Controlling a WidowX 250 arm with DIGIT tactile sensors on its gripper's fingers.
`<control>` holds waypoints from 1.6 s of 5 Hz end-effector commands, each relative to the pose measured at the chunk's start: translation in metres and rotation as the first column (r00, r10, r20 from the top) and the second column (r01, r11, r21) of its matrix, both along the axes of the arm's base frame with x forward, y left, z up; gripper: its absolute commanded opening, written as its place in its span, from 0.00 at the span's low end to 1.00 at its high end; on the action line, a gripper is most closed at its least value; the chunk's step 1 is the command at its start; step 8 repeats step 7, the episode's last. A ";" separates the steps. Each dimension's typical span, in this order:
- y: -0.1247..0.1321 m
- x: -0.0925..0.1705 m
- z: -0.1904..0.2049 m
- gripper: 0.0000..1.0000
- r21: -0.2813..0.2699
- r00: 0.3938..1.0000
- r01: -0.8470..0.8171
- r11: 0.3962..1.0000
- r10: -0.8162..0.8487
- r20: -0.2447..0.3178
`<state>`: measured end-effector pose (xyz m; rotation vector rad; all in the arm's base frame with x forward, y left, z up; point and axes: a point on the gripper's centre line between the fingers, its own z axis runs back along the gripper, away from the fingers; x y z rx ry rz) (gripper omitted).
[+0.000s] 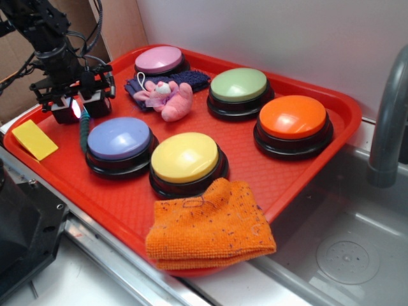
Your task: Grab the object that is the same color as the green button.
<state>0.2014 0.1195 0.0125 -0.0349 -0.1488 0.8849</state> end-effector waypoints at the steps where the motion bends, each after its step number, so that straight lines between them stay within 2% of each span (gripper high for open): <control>1: -0.005 -0.002 0.028 0.00 -0.010 0.996 0.053 0.999 -0.052 0.077; 2: -0.013 0.004 0.066 0.00 0.031 0.983 0.141 0.990 -0.144 0.118; 3: -0.027 0.012 0.114 0.00 0.038 0.938 0.305 0.952 -0.307 0.160; 4: -0.043 0.019 0.144 0.00 0.048 0.896 0.433 0.900 -0.436 0.091; 5: -0.062 0.017 0.175 0.00 0.059 0.819 0.561 0.826 -0.564 0.104; 6: -0.069 0.011 0.189 0.00 0.048 0.763 0.629 0.776 -0.628 0.154; 8: -0.064 0.007 0.190 0.00 0.036 0.780 0.609 0.792 -0.607 0.151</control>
